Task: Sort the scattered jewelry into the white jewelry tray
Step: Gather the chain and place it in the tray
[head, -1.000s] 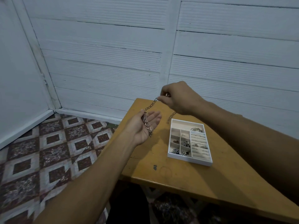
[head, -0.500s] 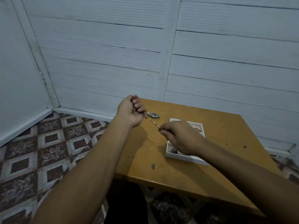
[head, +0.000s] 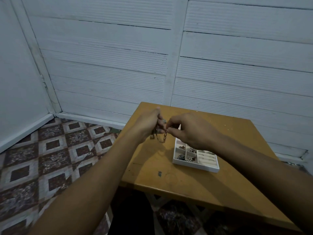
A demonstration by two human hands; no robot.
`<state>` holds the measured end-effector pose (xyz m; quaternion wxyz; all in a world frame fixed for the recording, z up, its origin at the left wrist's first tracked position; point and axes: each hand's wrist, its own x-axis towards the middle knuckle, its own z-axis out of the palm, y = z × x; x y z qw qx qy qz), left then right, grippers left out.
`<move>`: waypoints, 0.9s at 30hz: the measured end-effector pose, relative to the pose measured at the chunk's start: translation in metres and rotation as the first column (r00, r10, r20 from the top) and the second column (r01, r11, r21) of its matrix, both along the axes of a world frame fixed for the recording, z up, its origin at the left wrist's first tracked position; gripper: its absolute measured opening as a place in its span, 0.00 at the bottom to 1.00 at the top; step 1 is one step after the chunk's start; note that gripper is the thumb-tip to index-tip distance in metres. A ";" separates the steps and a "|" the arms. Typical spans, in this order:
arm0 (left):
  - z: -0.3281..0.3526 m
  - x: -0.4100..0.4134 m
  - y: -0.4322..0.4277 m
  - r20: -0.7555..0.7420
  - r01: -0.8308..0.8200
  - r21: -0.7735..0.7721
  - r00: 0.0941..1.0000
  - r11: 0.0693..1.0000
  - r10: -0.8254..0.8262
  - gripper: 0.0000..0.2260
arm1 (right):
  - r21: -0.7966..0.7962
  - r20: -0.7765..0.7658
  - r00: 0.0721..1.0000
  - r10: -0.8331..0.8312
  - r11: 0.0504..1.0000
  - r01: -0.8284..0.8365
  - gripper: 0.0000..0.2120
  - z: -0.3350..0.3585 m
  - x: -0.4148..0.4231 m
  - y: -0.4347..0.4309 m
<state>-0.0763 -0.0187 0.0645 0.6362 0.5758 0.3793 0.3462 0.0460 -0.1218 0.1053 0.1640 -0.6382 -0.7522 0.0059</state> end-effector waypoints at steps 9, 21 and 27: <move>-0.036 0.007 -0.029 0.117 0.260 -0.290 0.965 0.921 -0.235 0.19 | -0.051 -0.042 0.993 -0.114 0.992 0.112 0.08 -0.006 0.020 0.022; -0.038 0.009 -0.027 0.192 0.178 -0.299 0.974 0.938 -0.124 0.16 | 0.021 -0.214 0.953 -0.216 0.974 0.225 0.06 -0.014 0.027 0.020; -0.037 0.018 -0.028 0.393 0.108 -0.381 0.918 0.918 0.055 0.20 | 0.044 -0.343 0.922 -0.180 0.977 0.207 0.02 -0.030 0.005 0.012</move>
